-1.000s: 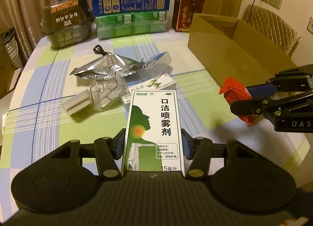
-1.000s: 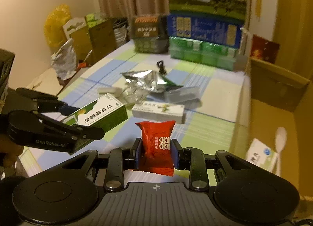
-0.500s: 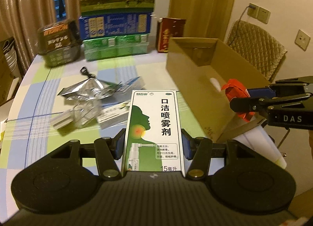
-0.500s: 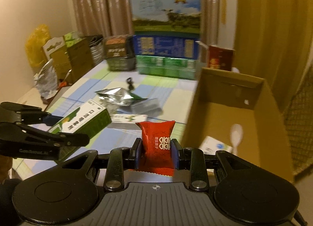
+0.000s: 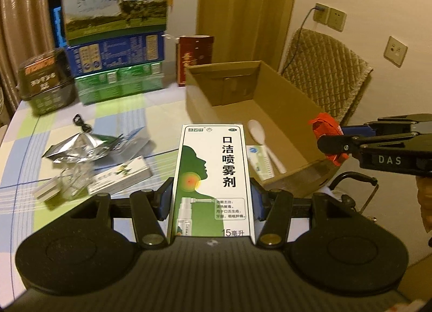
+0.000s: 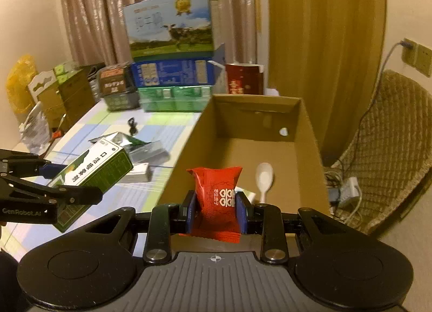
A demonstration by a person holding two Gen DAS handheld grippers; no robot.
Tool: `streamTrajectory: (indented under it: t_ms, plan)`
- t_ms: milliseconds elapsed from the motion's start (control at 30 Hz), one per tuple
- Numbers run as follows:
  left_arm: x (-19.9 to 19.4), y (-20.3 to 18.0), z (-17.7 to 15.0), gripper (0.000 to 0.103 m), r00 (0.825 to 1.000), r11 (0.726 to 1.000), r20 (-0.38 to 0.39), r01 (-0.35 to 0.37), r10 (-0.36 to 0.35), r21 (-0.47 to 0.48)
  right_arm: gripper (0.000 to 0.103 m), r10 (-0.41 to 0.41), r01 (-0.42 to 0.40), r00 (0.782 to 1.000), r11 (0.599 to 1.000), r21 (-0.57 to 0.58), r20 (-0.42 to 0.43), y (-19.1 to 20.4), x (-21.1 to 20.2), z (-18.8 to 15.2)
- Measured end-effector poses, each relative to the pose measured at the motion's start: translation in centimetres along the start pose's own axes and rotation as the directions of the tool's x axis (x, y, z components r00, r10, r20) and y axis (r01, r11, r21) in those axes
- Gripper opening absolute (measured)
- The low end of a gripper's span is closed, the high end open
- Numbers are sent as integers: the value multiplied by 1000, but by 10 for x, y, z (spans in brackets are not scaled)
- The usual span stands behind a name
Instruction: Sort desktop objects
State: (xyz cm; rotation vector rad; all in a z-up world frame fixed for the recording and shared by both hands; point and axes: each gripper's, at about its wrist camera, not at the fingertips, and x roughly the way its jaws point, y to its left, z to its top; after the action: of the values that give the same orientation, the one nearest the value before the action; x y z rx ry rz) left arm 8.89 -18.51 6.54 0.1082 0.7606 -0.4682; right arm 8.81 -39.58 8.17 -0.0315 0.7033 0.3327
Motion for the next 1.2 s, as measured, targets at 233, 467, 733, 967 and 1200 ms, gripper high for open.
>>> streamTrajectory:
  t_ms: [233, 467, 733, 967, 1200]
  plan:
    - [13, -24, 13, 50, 1000, 999, -2, 31, -31, 17, 28, -29, 29, 1000, 999, 37, 8, -29, -5, 1]
    - [30, -43, 26, 50, 998, 998, -5, 61, -61, 29, 28, -49, 49, 999, 998, 47, 1, -48, -1, 4]
    - [56, -57, 41, 50, 996, 996, -14, 88, -87, 29, 28, -58, 59, 998, 997, 58, -4, -63, 15, 12]
    - [80, -63, 54, 50, 995, 995, -16, 100, -100, 22, 28, -68, 70, 997, 995, 67, -24, -73, 35, 19]
    - [100, -62, 57, 50, 994, 994, -33, 108, -107, 6, 28, -76, 80, 996, 995, 67, -51, -80, 51, 19]
